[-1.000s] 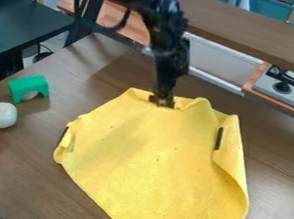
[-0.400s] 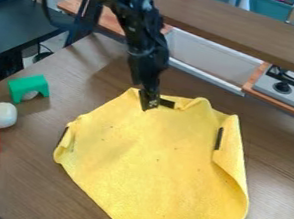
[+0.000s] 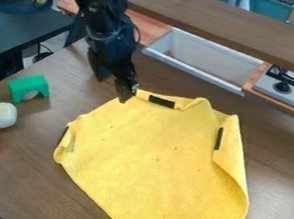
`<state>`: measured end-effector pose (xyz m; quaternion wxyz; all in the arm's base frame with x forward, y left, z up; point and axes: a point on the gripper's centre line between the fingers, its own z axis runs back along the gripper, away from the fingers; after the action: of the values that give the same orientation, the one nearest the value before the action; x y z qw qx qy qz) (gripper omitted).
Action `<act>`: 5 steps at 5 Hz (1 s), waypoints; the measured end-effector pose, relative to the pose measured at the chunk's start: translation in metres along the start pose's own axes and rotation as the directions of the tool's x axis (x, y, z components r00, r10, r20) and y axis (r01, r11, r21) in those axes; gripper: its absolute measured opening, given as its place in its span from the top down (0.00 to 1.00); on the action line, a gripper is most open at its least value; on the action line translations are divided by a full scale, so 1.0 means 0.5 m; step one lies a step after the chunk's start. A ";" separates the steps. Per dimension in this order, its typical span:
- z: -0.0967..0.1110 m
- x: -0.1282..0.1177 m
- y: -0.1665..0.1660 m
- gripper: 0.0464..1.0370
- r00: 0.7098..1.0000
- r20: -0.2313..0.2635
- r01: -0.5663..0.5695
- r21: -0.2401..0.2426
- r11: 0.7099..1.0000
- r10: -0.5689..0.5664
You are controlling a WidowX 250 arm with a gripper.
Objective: Fold the cloth from left to right
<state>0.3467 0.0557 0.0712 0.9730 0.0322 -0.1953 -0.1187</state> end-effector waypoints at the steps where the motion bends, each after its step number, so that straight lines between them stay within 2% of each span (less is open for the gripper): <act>1: 0.008 -0.048 -0.001 0.04 0.993 -0.040 -0.111 0.006 0.994 0.112; 3: -0.005 -0.125 0.024 0.04 0.938 -0.081 -0.340 -0.019 0.940 0.337; 4: -0.032 -0.149 0.025 0.04 0.907 -0.093 -0.412 0.001 0.911 0.410; 5: -0.053 -0.161 0.025 0.04 0.891 -0.103 -0.443 0.010 0.896 0.442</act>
<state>0.2879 0.0876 0.0180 0.9834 -0.0136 -0.1464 0.1062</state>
